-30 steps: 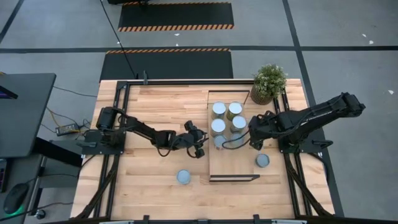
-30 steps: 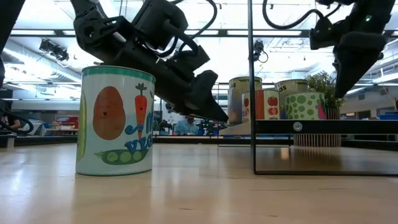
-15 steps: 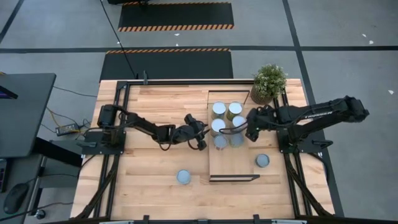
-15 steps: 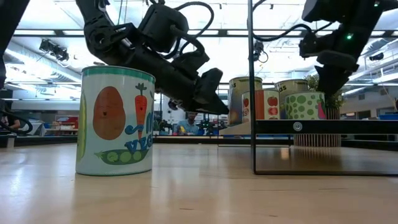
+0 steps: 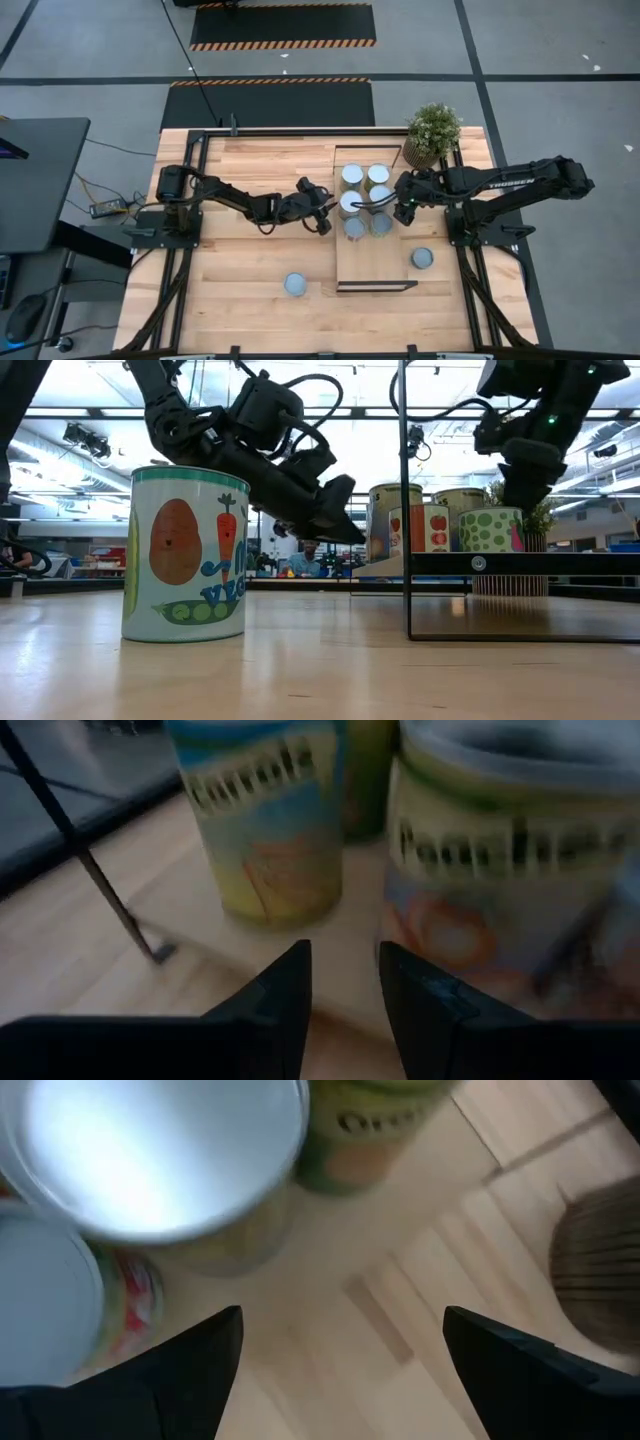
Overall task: Pick and place cans onto a shelf
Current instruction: Adjust the cans on the shelf
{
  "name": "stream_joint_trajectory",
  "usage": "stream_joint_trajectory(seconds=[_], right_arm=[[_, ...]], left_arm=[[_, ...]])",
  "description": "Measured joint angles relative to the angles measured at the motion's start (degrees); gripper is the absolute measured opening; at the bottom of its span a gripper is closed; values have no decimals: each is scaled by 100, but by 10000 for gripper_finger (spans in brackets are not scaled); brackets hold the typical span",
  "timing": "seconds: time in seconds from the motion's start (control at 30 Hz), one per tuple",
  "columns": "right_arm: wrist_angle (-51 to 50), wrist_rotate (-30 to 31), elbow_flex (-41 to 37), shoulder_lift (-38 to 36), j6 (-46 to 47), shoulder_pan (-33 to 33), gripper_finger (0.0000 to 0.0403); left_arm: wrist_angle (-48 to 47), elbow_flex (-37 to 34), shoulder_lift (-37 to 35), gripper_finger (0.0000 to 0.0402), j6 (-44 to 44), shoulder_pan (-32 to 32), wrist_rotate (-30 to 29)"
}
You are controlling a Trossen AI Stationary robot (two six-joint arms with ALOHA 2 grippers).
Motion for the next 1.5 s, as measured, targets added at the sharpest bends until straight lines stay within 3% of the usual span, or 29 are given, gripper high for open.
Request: stream_joint_trajectory(seconds=[0.23, 0.73, 0.9, 1.0, 1.17, 1.5], right_arm=[[-520, -57, 110, -20, 212, 58, 352], [-59, -62, 113, -24, 110, 143, 352], [-683, -513, 356, -24, 325, 340, 352], [-1240, -882, 602, -28, 492, 629, 352], [-1356, -1506, 512, -27, 935, 1375, 352], [-968, -1381, 88, -26, 1782, 2914, 352]], left_arm=[[-327, -2, -184, 126, 145, -40, 777], [368, -2, -151, 126, 272, -19, 648], [-6, -2, -297, 126, 407, -37, 685], [-436, 0, -587, 126, 429, -83, 810], [-1020, -2, -1006, 126, 411, -241, 827], [-1364, 0, -1268, 126, 145, -371, 1345]])
